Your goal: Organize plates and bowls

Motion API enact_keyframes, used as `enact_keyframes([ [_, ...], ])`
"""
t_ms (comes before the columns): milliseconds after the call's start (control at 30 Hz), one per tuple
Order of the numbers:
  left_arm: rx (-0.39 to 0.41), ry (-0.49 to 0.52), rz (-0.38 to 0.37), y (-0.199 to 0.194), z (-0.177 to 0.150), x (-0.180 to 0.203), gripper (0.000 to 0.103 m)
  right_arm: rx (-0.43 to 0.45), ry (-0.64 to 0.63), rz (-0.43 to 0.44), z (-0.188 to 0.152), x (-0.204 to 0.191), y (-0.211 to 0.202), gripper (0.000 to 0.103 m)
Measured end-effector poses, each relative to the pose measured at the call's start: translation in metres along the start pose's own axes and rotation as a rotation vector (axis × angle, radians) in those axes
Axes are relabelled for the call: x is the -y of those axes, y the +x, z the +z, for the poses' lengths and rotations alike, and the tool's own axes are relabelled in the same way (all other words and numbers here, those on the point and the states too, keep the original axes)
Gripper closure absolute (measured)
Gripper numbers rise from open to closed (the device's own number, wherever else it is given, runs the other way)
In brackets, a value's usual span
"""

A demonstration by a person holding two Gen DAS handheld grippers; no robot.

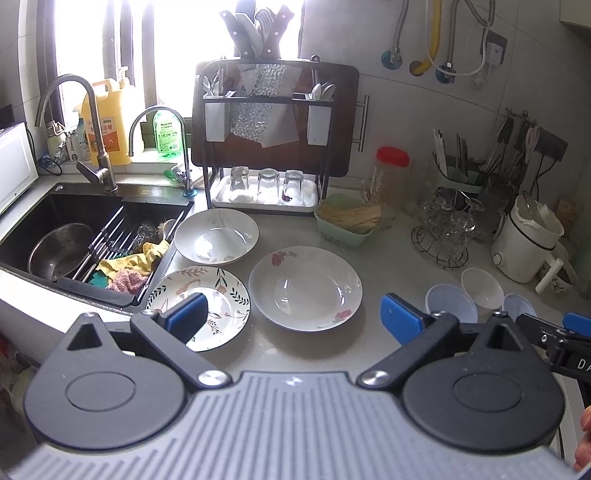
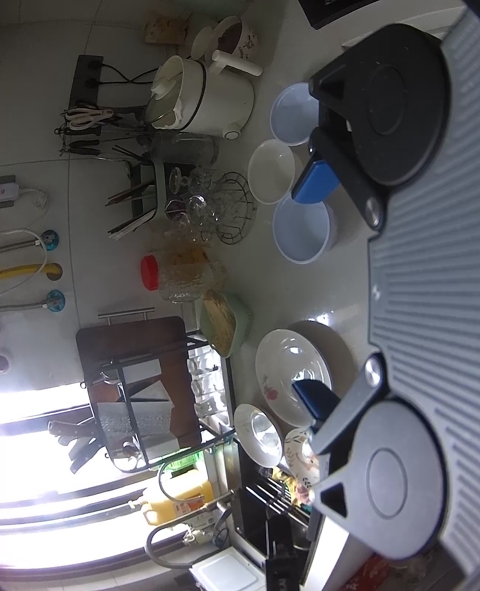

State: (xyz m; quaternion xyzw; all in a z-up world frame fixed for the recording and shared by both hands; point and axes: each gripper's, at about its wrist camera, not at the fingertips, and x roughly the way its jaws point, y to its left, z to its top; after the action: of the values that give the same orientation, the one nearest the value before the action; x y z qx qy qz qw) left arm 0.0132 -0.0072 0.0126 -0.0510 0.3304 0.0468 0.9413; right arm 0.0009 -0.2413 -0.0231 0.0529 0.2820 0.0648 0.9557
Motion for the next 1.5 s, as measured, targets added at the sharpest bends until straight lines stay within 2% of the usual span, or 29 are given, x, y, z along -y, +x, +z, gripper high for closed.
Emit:
enact_keyframes([
  [367, 0.011, -0.001, -0.005, -0.001, -0.001, 0.003, 0.002, -0.010, 0.018, 0.003, -0.003, 0.002, -0.001, 0.000],
  [733, -0.018, 0.019, -0.073, 0.023, 0.003, -0.016, 0.002, -0.005, 0.024, -0.040, -0.007, -0.012, 0.006, 0.000],
  [967, -0.036, 0.044, -0.123, 0.052, 0.024, -0.053, 0.002, 0.028, 0.077, -0.041, -0.002, -0.038, 0.023, 0.000],
  [1200, -0.066, 0.069, -0.153, 0.094, 0.059, -0.104, 0.002, 0.023, 0.149, -0.060, 0.007, -0.082, 0.048, 0.000],
  [1267, -0.074, 0.086, -0.159, 0.107, 0.067, -0.117, 0.002, 0.032, 0.177, -0.037, 0.008, -0.093, 0.053, 0.000],
  [1500, -0.104, 0.118, -0.206, 0.145, 0.081, -0.156, 0.002, -0.048, 0.195, 0.005, 0.002, -0.134, 0.082, 0.000],
])
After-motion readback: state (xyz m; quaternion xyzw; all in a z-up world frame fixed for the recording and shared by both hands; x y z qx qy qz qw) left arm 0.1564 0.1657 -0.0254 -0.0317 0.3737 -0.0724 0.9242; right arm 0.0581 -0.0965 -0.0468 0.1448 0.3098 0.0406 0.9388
